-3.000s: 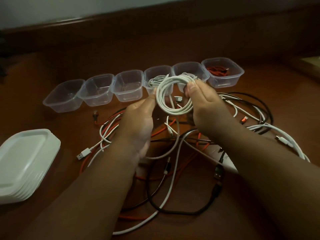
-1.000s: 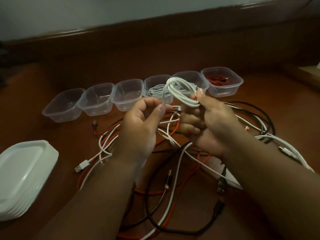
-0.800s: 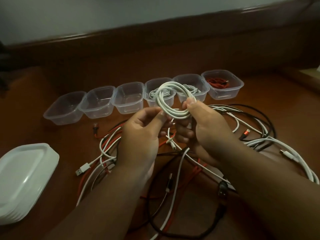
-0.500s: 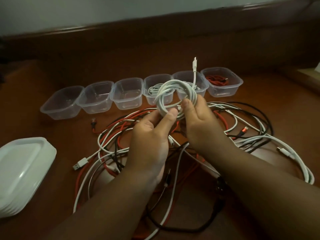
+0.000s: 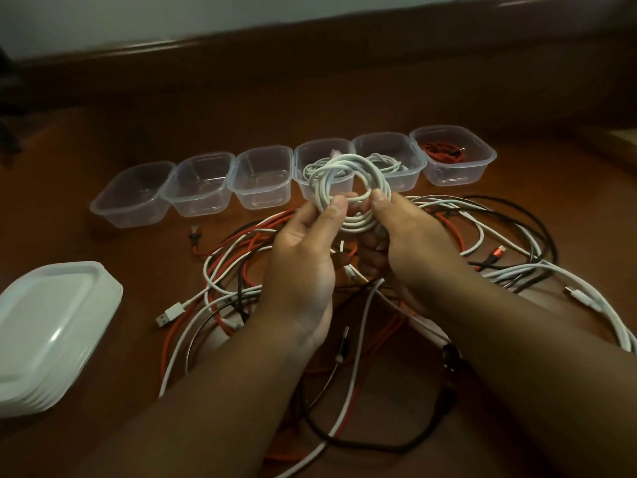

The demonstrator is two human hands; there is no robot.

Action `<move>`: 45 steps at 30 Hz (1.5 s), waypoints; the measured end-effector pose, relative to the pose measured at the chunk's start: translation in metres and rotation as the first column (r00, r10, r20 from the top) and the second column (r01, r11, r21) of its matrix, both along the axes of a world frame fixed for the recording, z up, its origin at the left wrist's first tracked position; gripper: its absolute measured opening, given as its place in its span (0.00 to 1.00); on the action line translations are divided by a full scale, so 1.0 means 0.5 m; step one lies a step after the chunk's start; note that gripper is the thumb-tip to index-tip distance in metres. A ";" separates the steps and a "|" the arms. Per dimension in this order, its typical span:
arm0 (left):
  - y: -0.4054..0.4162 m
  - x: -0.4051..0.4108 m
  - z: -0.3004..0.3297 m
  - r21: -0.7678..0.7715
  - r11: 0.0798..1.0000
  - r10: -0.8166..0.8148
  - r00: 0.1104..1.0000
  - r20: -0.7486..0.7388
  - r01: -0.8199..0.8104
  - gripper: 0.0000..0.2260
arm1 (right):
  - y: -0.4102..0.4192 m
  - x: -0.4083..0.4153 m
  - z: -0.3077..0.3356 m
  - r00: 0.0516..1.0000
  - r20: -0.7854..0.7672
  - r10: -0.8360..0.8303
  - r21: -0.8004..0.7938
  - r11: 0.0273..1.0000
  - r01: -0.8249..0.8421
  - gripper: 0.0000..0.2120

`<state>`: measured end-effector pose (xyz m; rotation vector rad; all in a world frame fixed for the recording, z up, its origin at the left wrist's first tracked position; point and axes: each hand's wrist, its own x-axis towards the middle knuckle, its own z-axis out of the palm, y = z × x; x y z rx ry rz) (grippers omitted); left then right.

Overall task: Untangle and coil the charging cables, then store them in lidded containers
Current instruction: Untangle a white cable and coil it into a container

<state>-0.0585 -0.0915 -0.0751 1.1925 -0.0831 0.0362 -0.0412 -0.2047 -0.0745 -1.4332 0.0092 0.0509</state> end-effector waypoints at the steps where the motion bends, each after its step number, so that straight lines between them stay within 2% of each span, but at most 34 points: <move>1: 0.003 0.002 -0.001 -0.016 0.999 -0.042 0.999 -0.018 0.042 0.10 | -0.003 0.004 0.000 1.000 -0.026 0.015 0.041 0.999 -0.014 0.15; 4: 0.010 0.000 0.010 -0.100 0.980 -0.177 0.982 -0.068 0.170 0.14 | -0.006 0.010 0.001 0.996 -0.049 0.076 0.135 0.988 -0.069 0.14; 6: 0.012 0.001 0.014 -0.101 0.975 -0.205 0.975 -0.083 0.196 0.11 | -0.004 0.009 0.002 0.994 -0.039 0.101 0.137 0.986 -0.095 0.14; 8: 0.013 0.006 0.014 -0.029 0.985 -0.174 0.980 -0.096 0.172 0.03 | -0.002 0.006 0.002 0.996 -0.046 0.077 0.114 0.991 -0.071 0.15; 11: 0.022 0.021 0.011 0.220 0.974 -0.036 0.996 -0.086 0.054 0.05 | -0.009 0.008 0.007 0.999 -0.029 -0.016 0.066 0.998 0.018 0.14; 13: 0.032 0.025 0.014 0.413 0.910 0.035 0.999 -0.010 -0.027 0.07 | -0.015 0.010 0.014 0.998 0.028 -0.058 -0.018 0.998 0.058 0.13; 15: 0.037 0.024 0.019 0.454 0.890 0.043 0.999 0.017 -0.046 0.09 | -0.023 0.011 0.015 0.988 0.120 -0.094 -0.186 0.976 0.115 0.12; 17: 0.038 0.022 0.021 0.399 0.917 0.030 1.000 0.002 -0.029 0.09 | -0.031 0.012 0.017 0.972 0.189 -0.141 -0.240 0.953 0.185 0.12; 21: 0.041 0.019 0.027 0.255 0.966 -0.042 0.999 -0.035 0.049 0.02 | -0.038 0.016 0.024 0.972 0.092 -0.216 -0.045 0.974 0.221 0.12; 24: 0.045 0.017 0.031 0.214 0.952 -0.210 0.975 -0.068 0.220 0.08 | -0.033 0.018 0.025 0.979 -0.011 -0.206 0.052 0.977 0.206 0.13; 28: 0.050 0.021 0.029 0.296 0.913 -0.266 0.960 -0.086 0.279 0.09 | -0.036 0.014 0.041 0.986 -0.097 -0.133 0.246 0.957 0.153 0.12; 31: 0.048 0.020 0.024 0.371 0.896 -0.250 0.968 -0.029 0.243 0.08 | -0.035 0.000 0.052 0.995 -0.086 -0.047 0.285 0.956 0.069 0.12; 35: 0.050 0.017 0.026 0.533 0.834 -0.191 0.981 0.038 0.142 0.10 | -0.024 -0.017 0.055 0.997 -0.064 0.043 0.223 0.974 -0.028 0.12; 36: 0.052 0.020 0.024 0.572 0.815 -0.155 0.986 0.068 0.089 0.09 | -0.025 -0.016 0.053 0.998 -0.040 0.046 0.151 0.988 -0.039 0.12; 38: 0.054 0.028 0.020 0.619 0.784 -0.055 0.989 0.140 -0.044 0.08 | -0.030 -0.011 0.045 0.999 0.026 0.027 -0.217 0.976 -0.021 0.12; 39: 0.054 0.030 0.018 0.607 0.788 -0.003 0.985 0.174 -0.105 0.07 | -0.031 -0.009 0.041 0.998 0.060 0.031 -0.351 0.936 -0.008 0.12; 41: 0.048 0.031 0.012 0.526 0.835 0.068 0.979 0.194 -0.163 0.07 | -0.027 -0.004 0.032 0.997 0.067 0.034 -0.355 0.935 -0.008 0.12; 45: 0.029 0.027 0.002 0.251 0.963 0.084 0.993 0.079 -0.101 0.10 | -0.013 -0.001 0.019 0.995 -0.016 0.094 -0.010 0.995 -0.094 0.12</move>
